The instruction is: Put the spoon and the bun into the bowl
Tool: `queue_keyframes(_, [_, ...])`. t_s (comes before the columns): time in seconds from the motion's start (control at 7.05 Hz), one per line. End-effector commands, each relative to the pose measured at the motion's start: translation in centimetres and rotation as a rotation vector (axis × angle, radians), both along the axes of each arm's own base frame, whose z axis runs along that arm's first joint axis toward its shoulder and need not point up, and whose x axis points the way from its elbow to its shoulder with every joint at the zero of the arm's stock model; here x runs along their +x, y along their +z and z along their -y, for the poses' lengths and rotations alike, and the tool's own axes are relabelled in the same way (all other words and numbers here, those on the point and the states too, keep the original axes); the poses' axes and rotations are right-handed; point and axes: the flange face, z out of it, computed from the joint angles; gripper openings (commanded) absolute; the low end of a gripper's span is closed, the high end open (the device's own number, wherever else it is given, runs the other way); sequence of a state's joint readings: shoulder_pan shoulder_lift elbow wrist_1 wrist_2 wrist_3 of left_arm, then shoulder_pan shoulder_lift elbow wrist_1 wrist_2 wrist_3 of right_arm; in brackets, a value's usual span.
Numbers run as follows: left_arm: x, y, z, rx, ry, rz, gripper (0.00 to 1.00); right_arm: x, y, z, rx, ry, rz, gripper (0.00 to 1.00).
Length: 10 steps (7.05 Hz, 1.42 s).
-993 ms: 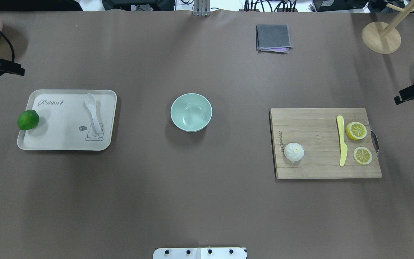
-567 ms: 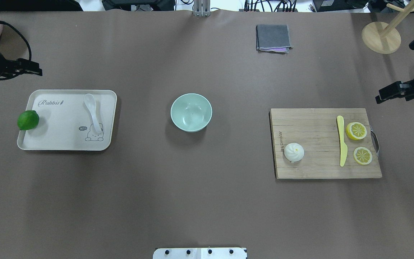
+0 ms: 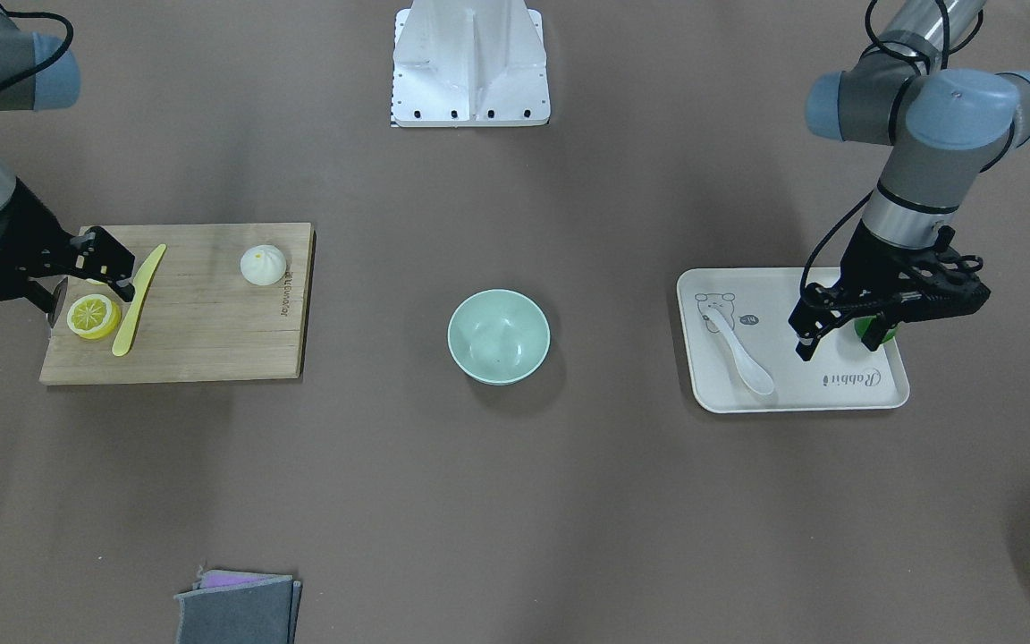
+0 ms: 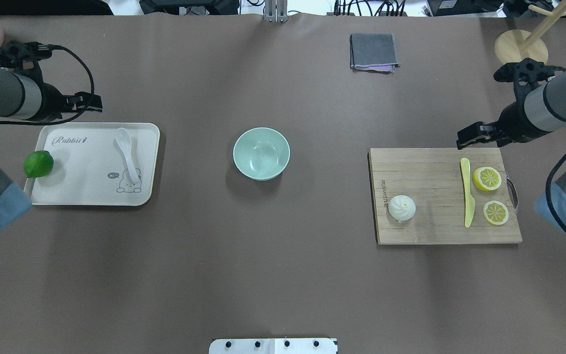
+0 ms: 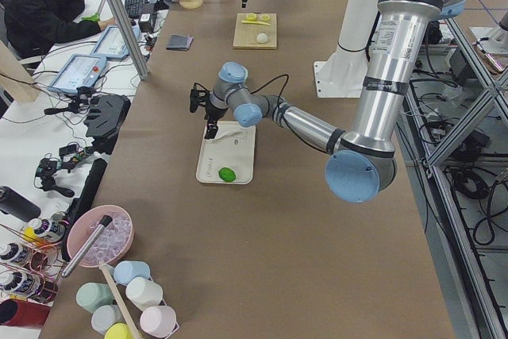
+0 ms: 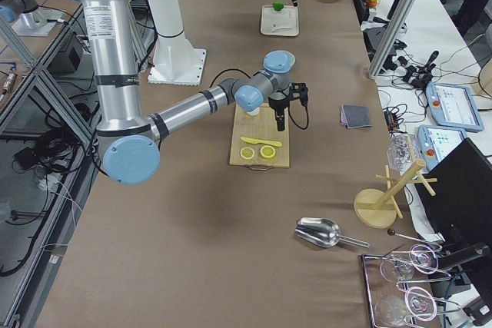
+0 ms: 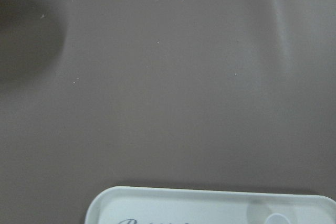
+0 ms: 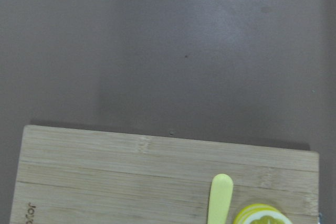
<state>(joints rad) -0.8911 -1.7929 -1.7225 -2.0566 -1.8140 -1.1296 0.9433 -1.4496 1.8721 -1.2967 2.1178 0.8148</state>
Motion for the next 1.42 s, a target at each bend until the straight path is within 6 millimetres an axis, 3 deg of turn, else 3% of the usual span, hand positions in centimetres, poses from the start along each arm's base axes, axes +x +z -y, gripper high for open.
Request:
queue_keyframes(0.0, [2.7,0.4,-0.9,0.008,0.006,0.036,0.98,-1.9,-1.3,-0.3,-0.023,0.019,0.017,1.00])
queue_keyframes(0.43, [7.7,0.5,-3.5,-0.020,-0.015,0.031,0.98,-2.2,-1.8,-0.5,-0.023,0.013,0.027,1.00])
queue_keyframes(0.99, [11.1,1.1,-5.7,-0.021,0.045,0.046,0.97,-2.9,-2.6,-0.7,-0.031,0.014,0.041,1.00])
queue_keyframes(1.13, [12.0,1.7,-6.3,-0.028,0.062,0.056,0.94,-3.3,-3.3,-0.6,-0.027,0.014,0.050,1.00])
queue_keyframes(1.28, [12.1,1.7,-6.3,-0.018,0.055,0.062,0.73,-3.6,-3.4,-0.7,-0.031,0.015,0.052,1.00])
